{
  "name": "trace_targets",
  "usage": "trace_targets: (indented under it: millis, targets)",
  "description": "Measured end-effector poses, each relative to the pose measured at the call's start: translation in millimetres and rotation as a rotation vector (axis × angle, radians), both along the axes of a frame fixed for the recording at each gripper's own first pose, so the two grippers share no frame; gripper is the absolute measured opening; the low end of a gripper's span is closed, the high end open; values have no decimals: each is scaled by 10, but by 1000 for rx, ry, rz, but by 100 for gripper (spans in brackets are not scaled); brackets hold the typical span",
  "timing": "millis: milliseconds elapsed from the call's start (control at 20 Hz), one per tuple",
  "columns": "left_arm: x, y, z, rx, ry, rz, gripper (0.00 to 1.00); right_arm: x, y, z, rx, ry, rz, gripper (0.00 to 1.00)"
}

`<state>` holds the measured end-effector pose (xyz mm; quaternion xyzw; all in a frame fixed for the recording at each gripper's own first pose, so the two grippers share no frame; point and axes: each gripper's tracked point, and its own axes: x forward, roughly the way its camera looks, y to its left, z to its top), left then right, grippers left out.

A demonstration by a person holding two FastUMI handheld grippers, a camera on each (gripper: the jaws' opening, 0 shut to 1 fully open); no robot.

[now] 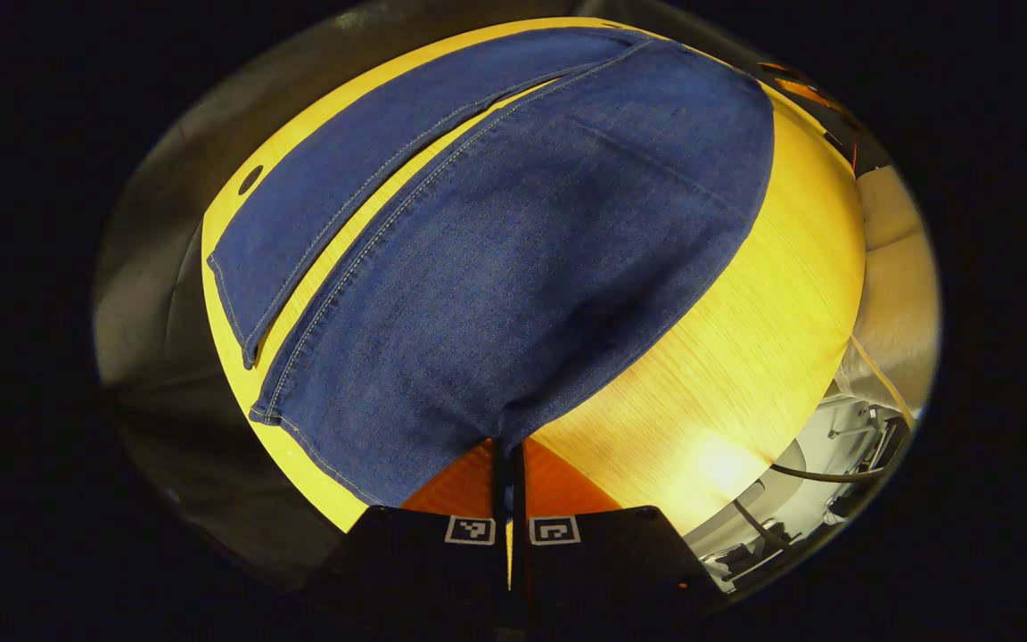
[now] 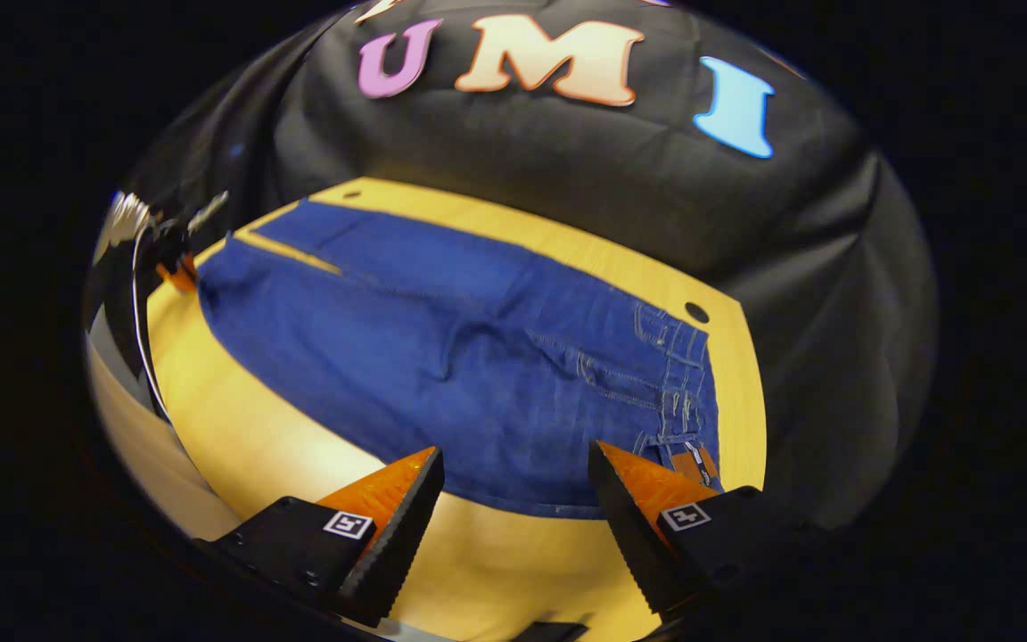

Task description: Grasp the waist and the cuffs of the jeans and fold them to make the two legs overlap; first hold the waist and fold one-third of the jeans toward the cuffs, then hold the cuffs and fold the remaining one-third in the same direction to finish folding.

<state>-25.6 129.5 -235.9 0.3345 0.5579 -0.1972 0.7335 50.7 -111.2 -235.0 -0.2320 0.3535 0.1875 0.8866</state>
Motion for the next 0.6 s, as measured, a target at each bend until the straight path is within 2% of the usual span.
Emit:
trace_targets:
  millis: [250,400,600]
  targets:
    - [4,2,-7,35,20,6,0,36,-135,-425,-45,154,88,100]
    - [6,-2,-8,48,32,9,0,-24,-136,-578,-52,238,129,98]
    - [14,7,-12,55,36,21,0,-86,-165,-740,-94,316,188,100]
